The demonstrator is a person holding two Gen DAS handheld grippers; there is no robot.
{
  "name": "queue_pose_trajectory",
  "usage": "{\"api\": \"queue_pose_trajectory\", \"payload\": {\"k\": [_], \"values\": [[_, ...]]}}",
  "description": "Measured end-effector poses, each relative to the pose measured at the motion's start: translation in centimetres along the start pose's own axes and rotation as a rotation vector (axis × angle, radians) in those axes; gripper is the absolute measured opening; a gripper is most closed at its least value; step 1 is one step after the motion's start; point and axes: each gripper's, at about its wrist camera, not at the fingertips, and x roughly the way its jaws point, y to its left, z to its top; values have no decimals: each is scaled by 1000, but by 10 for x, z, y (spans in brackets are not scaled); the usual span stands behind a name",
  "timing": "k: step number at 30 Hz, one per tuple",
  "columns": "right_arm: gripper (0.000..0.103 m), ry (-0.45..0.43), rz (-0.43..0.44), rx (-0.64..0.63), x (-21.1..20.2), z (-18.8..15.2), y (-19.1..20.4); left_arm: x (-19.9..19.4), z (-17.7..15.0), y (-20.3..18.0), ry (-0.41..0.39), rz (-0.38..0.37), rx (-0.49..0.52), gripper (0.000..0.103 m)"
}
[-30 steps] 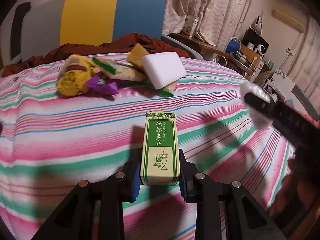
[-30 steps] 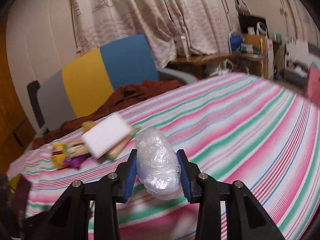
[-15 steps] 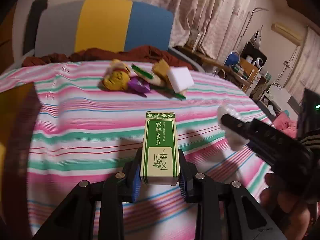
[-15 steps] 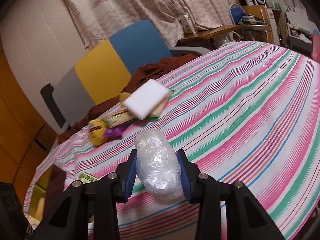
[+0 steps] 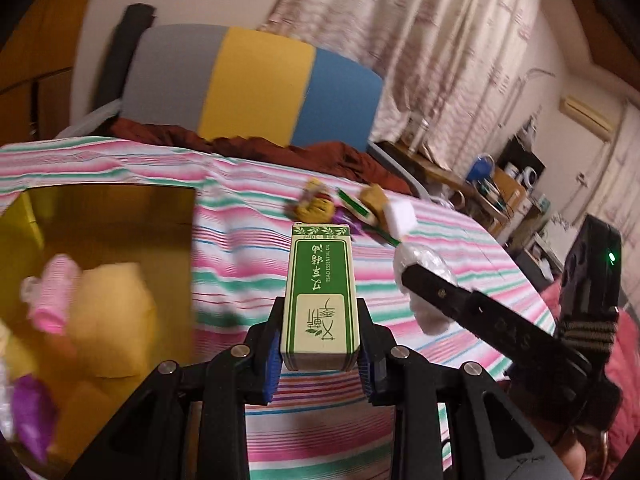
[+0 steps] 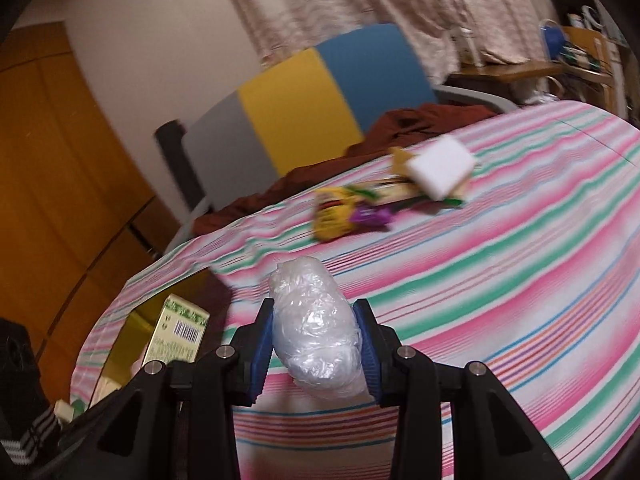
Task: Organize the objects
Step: 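Carry the green box in the left tool and the bag in the right tool over the tray, then open the right tool to drop the bag in the tray while the left tool releases the box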
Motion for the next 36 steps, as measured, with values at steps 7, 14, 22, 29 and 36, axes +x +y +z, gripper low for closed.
{"api": "queue_pose_trajectory", "payload": {"k": [7, 14, 22, 29, 36], "values": [[38, 47, 88, -77, 3, -13, 50, -34, 11, 64, -59, 88, -116, 31], [38, 133, 178, -182, 12, -32, 105, -57, 27, 138, -93, 221, -244, 31], [38, 208, 134, -343, 29, -52, 146, -60, 43, 201, -65, 327, -319, 31], [40, 220, 53, -427, 42, -59, 165, -51, 44, 221, -25, 350, -355, 31], [48, 238, 3, -410, 50, -58, 168, -49, 42, 226, -12, 337, -378, 31]]}}
